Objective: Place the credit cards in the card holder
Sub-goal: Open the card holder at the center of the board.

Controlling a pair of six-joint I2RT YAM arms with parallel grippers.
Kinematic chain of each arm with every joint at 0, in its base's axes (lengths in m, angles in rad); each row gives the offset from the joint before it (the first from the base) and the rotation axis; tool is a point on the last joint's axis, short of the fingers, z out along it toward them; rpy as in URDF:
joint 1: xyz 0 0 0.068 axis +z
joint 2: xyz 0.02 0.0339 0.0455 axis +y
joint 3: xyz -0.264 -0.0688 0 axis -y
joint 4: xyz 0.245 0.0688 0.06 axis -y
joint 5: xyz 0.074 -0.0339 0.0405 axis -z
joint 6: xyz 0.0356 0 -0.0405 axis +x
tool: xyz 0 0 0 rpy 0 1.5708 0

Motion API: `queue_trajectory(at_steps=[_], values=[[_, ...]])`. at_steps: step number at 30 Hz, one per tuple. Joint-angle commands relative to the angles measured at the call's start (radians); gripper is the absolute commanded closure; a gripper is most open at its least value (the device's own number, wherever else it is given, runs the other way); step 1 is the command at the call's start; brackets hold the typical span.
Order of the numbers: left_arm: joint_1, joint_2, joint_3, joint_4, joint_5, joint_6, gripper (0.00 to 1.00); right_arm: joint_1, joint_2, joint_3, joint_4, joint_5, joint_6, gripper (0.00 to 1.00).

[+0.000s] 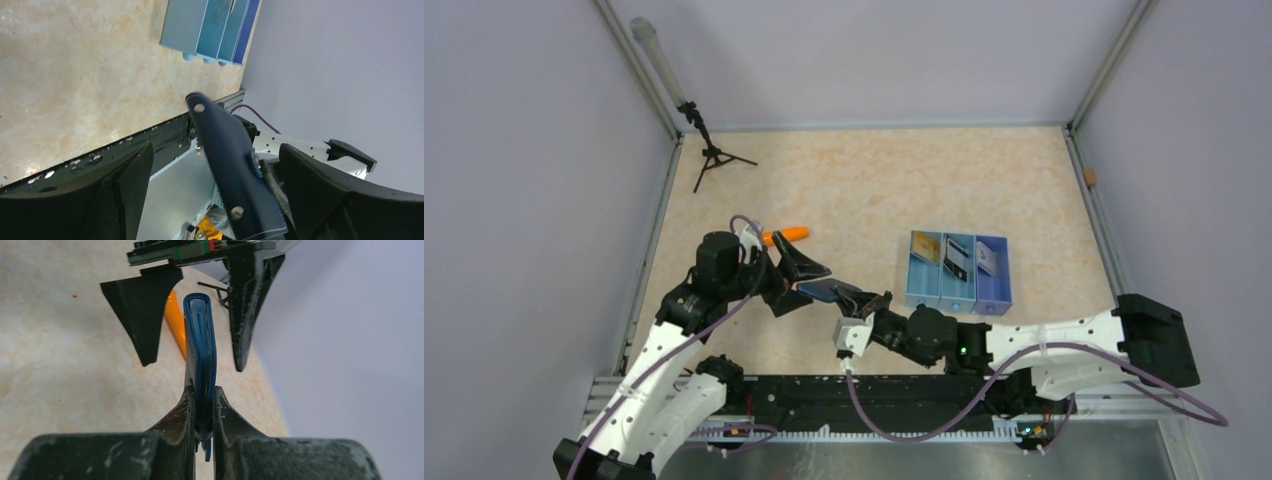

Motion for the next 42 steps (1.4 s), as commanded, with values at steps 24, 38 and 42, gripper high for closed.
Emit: queue_trajectory(at_steps=[24, 38, 42], values=[[0.044, -0.169, 0.055, 0.193, -0.183, 0.472, 1.00, -0.032, -0.212, 0.052, -0.276, 0.068, 0.592, 0.29], [0.044, -0.066, 0.070, 0.217, 0.208, 0.766, 1.00, -0.443, -0.052, 0.225, -0.126, -0.917, 1.339, 0.54], [0.044, -0.068, 0.051, 0.269, 0.244, 0.746, 1.00, -0.460, 0.009, 0.233, -0.131, -0.945, 1.367, 0.55]])
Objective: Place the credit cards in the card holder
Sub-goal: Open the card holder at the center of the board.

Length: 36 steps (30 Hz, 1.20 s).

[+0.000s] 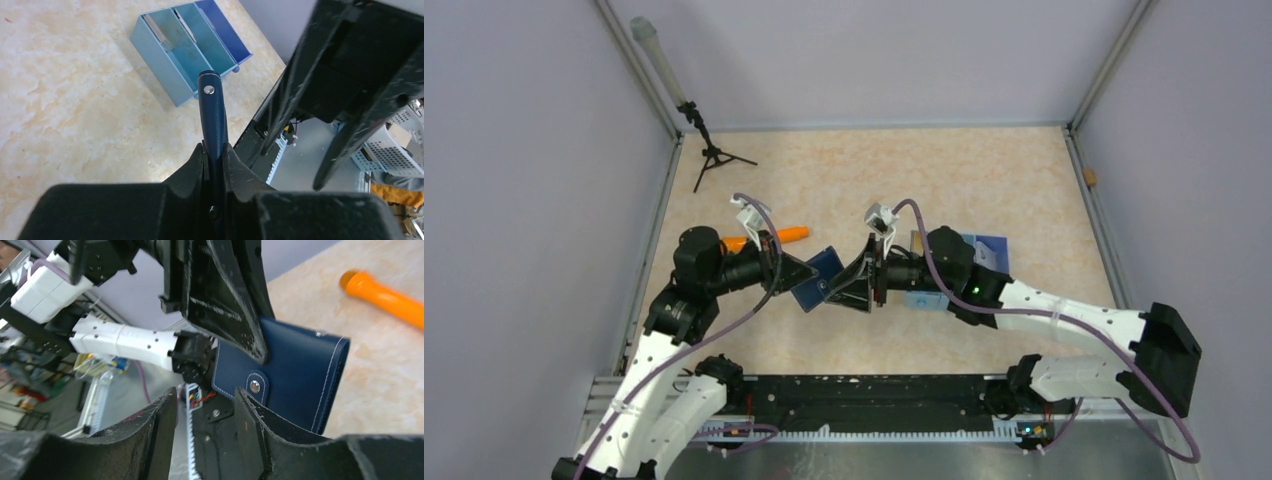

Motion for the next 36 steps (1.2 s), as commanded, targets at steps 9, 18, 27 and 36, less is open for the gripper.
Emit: queue_trajectory(at_steps=[9, 18, 27, 36], values=[[0.005, -0.034, -0.004, 0.150, 0.159, -0.031, 1.00, -0.096, 0.048, -0.005, 0.052, -0.152, 0.097, 0.54], [0.005, -0.059, -0.009, 0.184, 0.171, -0.091, 1.00, -0.096, 0.120, -0.001, 0.064, -0.216, 0.071, 0.56], [0.005, -0.054, -0.027, 0.227, 0.181, -0.133, 1.00, -0.070, 0.168, 0.028, 0.101, -0.279, 0.025, 0.58], [0.005, -0.055, -0.046, 0.221, 0.121, -0.136, 1.00, -0.059, 0.207, 0.056, 0.184, -0.283, 0.002, 0.96]])
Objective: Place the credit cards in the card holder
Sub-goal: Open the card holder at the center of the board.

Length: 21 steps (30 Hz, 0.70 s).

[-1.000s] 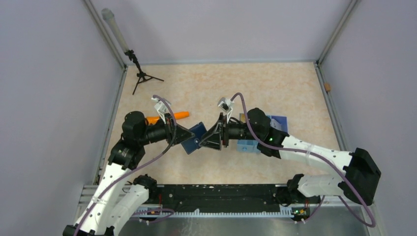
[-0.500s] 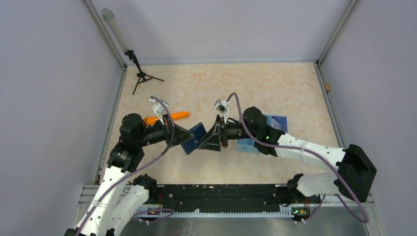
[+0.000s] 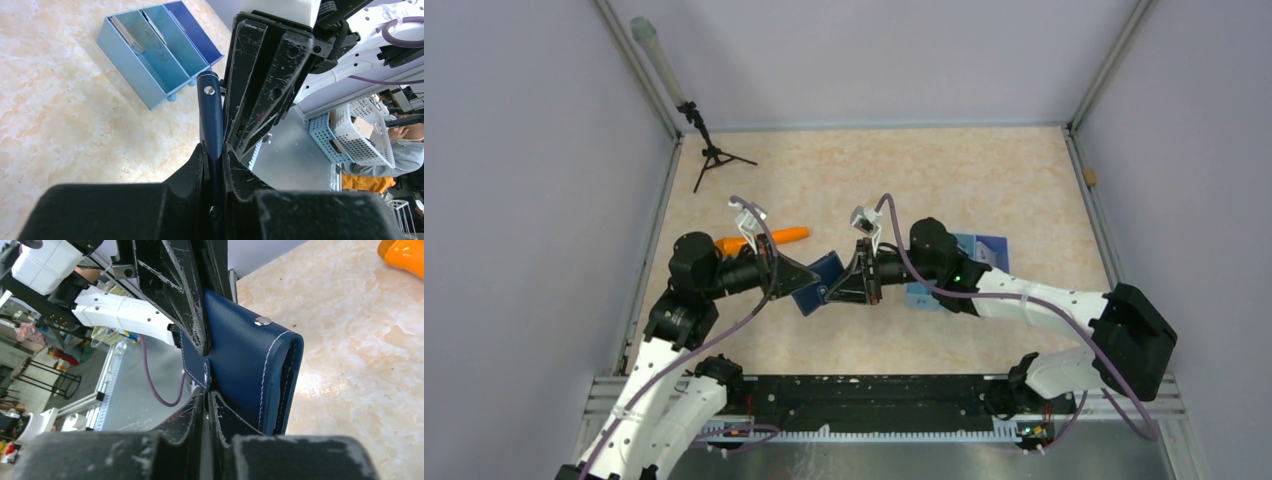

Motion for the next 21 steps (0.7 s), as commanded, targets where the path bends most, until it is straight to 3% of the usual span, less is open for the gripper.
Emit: queue_trajectory(at_steps=[1, 7, 14, 16, 21], values=[[-0.004, -0.010, 0.004, 0.090, -0.023, -0.023, 1.00, 0.019, 0.029, 0.057, 0.085, -0.009, -0.047, 1.00], [-0.004, 0.037, 0.044, -0.114, -0.288, -0.004, 1.00, 0.046, -0.026, 0.077, -0.006, -0.115, -0.188, 1.00], [-0.002, 0.101, 0.053, -0.144, -0.315, -0.073, 1.00, 0.093, -0.053, 0.140, -0.253, -0.177, -0.328, 1.00], [-0.002, 0.080, 0.052, -0.143, -0.330, -0.054, 1.00, 0.094, -0.078, 0.124, -0.246, -0.099, -0.311, 0.90], [-0.003, -0.064, -0.045, -0.054, -0.441, 0.000, 1.00, 0.093, -0.218, -0.016, -0.114, 0.327, -0.153, 0.43]])
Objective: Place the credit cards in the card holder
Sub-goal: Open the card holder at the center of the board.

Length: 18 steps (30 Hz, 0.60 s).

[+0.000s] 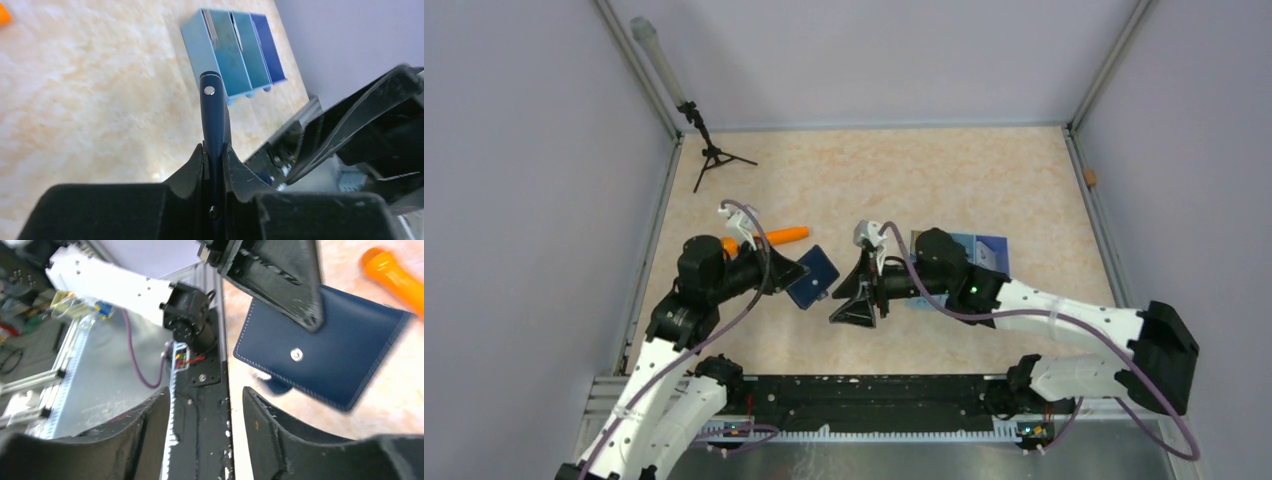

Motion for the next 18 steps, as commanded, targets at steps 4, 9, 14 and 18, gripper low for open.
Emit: queue_trajectory(at_steps=[4, 9, 14, 18], values=[[0.006, -0.250, -0.176, 0.242, -0.215, 0.045, 1.00, 0.022, -0.177, -0.129, 0.197, 0.528, 0.324, 0.36], [0.006, -0.320, -0.222, 0.266, -0.246, 0.052, 1.00, 0.028, -0.072, -0.106, 0.198, 0.607, 0.502, 0.36], [0.006, -0.318, -0.226, 0.240, -0.275, 0.056, 1.00, 0.061, 0.061, -0.057, 0.226, 0.629, 0.612, 0.38], [0.006, -0.325, -0.229, 0.221, -0.295, 0.058, 1.00, 0.087, 0.155, -0.015, 0.281, 0.623, 0.656, 0.39]])
